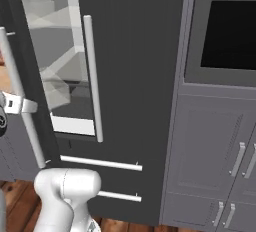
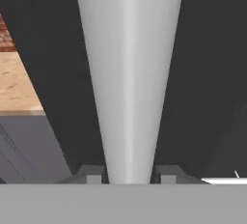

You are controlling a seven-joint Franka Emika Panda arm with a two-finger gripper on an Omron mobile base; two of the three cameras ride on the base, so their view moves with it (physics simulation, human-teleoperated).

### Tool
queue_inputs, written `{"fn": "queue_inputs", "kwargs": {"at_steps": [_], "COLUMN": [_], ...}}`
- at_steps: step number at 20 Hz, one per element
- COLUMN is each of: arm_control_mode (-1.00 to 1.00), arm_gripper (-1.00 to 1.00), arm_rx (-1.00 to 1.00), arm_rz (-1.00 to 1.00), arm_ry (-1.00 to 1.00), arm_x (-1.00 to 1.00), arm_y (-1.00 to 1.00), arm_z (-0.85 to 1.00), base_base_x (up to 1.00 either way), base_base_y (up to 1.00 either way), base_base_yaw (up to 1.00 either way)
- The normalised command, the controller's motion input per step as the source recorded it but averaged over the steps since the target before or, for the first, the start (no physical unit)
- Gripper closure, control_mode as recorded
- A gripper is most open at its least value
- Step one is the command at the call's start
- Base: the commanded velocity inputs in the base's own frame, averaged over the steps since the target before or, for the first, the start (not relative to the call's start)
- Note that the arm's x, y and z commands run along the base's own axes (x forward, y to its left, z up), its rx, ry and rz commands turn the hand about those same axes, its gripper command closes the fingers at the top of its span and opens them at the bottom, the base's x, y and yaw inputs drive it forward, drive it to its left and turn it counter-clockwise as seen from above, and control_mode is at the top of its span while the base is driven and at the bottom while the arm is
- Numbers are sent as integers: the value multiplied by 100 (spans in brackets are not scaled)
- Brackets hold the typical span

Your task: Take the cakes from the fridge and place them on the empty tray on the dining counter.

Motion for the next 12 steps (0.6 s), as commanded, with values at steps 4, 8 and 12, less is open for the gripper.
{"fn": "queue_inputs", "kwargs": {"at_steps": [4, 8, 12], "arm_control_mode": [-100, -100, -100], "arm_gripper": [-100, -100, -100], "arm_rx": [0, 2, 11], "arm_rz": [0, 0, 0], "arm_ry": [0, -2, -7], "arm_x": [-45, -77, -100], "arm_y": [69, -11, -75], "arm_z": [22, 51, 90], "base_base_x": [0, 0, 0], "base_base_y": [0, 0, 0], "base_base_yaw": [0, 0, 0]}}
